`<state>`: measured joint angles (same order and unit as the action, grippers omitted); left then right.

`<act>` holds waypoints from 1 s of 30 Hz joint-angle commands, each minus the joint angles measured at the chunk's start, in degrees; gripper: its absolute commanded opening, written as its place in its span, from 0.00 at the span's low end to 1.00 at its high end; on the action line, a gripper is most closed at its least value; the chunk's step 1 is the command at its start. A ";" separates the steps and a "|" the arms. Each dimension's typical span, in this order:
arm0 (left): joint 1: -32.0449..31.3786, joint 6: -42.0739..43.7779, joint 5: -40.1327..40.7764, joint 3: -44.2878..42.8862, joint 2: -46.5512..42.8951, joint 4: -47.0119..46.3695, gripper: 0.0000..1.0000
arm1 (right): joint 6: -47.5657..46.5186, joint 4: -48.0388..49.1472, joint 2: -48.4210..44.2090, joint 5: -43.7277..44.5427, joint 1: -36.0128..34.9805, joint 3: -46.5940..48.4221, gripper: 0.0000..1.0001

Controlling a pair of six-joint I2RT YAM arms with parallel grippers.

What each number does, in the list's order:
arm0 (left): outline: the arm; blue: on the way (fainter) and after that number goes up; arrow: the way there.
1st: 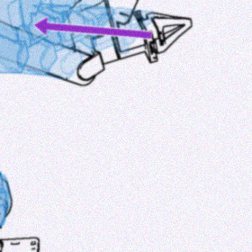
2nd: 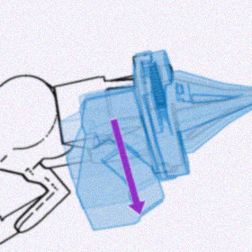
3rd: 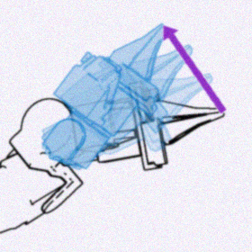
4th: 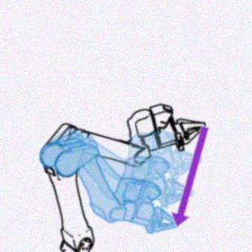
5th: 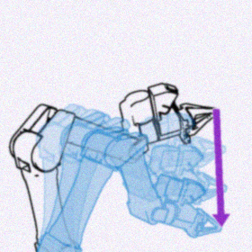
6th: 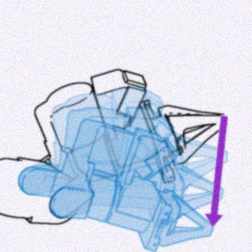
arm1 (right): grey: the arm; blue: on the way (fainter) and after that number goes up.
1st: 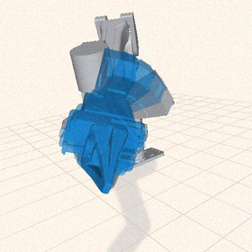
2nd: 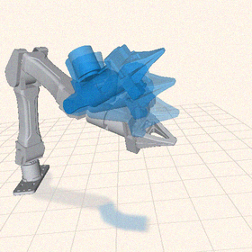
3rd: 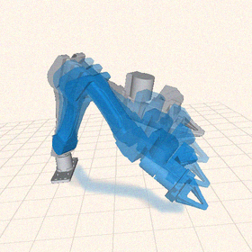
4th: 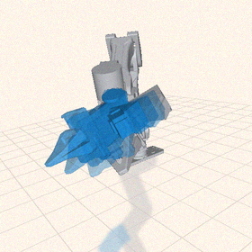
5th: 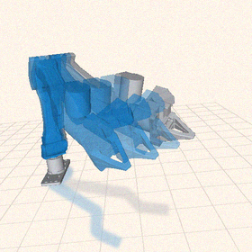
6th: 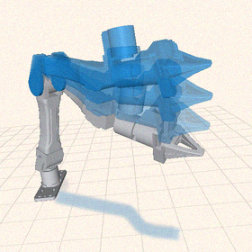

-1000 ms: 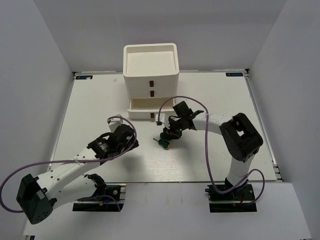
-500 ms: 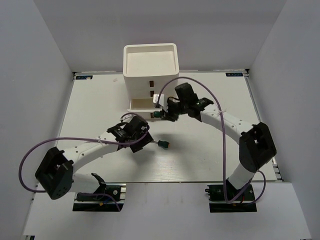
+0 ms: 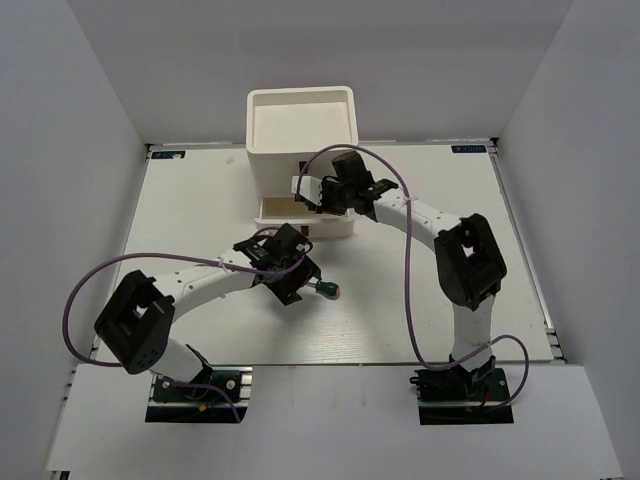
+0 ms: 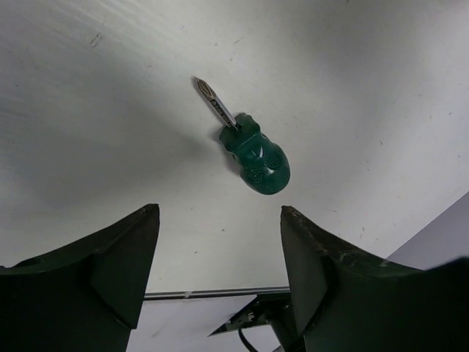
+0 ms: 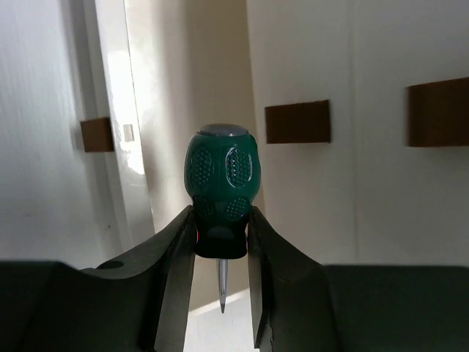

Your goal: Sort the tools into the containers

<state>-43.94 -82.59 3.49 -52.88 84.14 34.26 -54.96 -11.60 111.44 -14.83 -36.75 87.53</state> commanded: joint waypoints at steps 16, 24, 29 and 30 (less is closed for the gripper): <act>0.26 -4.78 -6.21 -6.79 9.46 1.59 0.81 | 6.33 -5.63 -2.27 -2.39 1.86 4.67 0.66; 0.26 -5.83 -4.37 -11.45 14.72 2.74 0.81 | 18.56 -5.98 -11.32 -6.87 5.37 -1.90 0.66; -0.35 -5.83 -2.61 -17.07 20.00 7.04 0.75 | 23.57 -2.56 -21.76 -9.42 8.27 -12.01 0.66; -0.35 -5.83 -2.61 -17.69 20.53 8.00 0.71 | 24.19 -2.64 -22.57 -9.86 8.62 -12.72 0.66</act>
<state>-43.99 -87.92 -0.78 -67.96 103.83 38.59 -35.94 -16.29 92.31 -21.32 -29.21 77.47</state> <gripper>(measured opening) 0.733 0.659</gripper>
